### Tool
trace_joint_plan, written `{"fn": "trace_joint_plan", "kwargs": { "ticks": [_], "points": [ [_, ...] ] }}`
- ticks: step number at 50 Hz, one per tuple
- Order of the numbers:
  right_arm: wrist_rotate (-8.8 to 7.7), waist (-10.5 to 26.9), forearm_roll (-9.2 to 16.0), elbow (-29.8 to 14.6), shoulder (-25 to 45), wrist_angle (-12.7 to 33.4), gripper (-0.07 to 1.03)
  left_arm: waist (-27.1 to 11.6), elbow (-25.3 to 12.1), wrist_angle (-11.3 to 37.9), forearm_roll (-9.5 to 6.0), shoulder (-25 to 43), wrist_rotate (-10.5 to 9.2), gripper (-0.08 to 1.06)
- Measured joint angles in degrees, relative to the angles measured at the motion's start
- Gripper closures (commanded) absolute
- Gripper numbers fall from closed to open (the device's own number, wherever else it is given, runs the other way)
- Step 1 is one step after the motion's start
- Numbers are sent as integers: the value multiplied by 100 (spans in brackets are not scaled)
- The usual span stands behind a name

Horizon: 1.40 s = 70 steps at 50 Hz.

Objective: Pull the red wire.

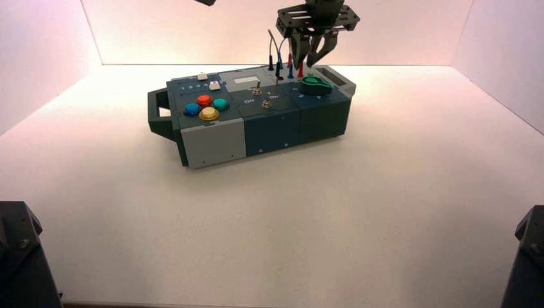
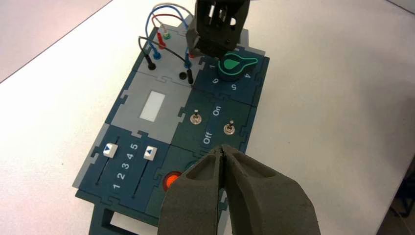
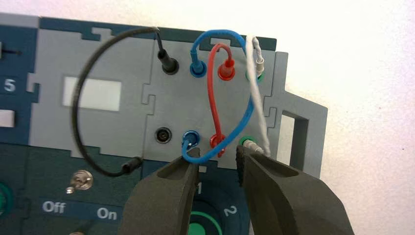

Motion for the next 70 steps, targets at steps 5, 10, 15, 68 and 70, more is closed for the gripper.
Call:
{"fn": "trace_joint_plan", "kwargs": {
  "ticks": [5,10,15,68,70],
  "points": [
    [0,0,-18,-44,44,-9,55,0,0,-53,0,0,0,101],
    [-9,0,-62,-132,105,-9,55,0,0,-141,-26,0,0,101],
    [0,0,-114,-229,167,-9,55,0,0,-202,-70,0,0,101],
    [-9,26,-308,-387,290,167,57,149,0,-492,-246,149,-202,101],
    [-9,18,-316,-396,290,193,57,149,0,-492,-255,149,-193,101]
  ]
}}
